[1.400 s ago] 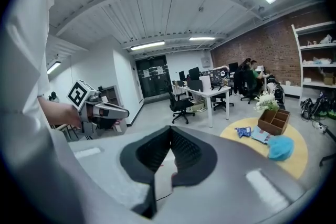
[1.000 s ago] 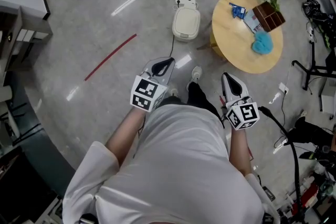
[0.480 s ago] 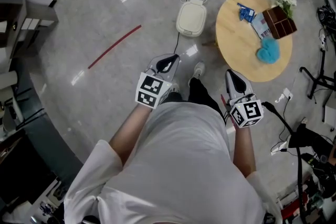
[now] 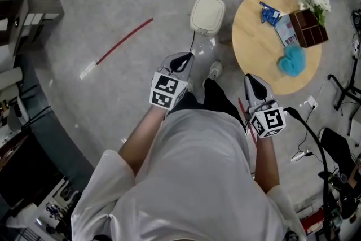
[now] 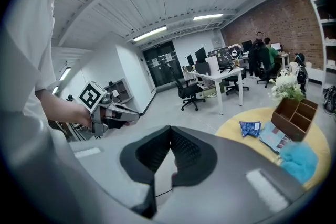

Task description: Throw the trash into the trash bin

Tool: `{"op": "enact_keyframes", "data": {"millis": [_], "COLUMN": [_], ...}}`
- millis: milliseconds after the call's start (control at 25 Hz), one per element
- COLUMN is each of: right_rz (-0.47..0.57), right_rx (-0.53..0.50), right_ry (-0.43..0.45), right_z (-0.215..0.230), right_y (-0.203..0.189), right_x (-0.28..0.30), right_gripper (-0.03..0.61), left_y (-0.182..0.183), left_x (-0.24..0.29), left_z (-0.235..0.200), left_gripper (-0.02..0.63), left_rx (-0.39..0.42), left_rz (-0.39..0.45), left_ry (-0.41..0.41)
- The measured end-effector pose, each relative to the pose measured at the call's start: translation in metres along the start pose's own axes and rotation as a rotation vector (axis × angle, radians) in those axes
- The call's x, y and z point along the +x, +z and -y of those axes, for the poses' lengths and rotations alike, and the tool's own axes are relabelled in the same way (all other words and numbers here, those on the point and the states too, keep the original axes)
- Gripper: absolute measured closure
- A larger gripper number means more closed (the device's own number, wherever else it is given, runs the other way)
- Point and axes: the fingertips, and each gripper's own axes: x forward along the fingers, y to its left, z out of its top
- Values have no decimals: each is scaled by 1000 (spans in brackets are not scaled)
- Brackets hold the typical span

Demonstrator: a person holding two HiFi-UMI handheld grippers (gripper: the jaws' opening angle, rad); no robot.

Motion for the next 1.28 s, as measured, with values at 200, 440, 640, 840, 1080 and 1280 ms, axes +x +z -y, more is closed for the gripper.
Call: {"op": "enact_keyframes", "data": {"millis": [200, 440, 640, 840, 1080, 1280], "right_rz": [-36, -73, -80, -77, -94, -94], "right_rx": [-6, 25, 37, 48, 76, 127], "right_ry": [35, 62, 73, 52, -8, -66], "right_z": [21, 38, 50, 63, 71, 72], "right_y": [-7, -20, -23, -20, -24, -32], "right_x": [12, 21, 27, 36, 53, 69], "right_gripper": [578, 578, 578, 578, 578, 578], "left_y": [-14, -23, -14, -10, -21, -32], "left_x": [45, 87, 108, 114, 124, 146], "left_z": [-11, -20, -19, -25, -40, -57], "left_gripper": [611, 611, 611, 611, 611, 611], "left_rx": [-37, -63, -50, -41, -40, -9], "left_rz": [-60, -123, -132, -143, -184, -222], "left_ry": [29, 35, 23, 17, -30, -76]}}
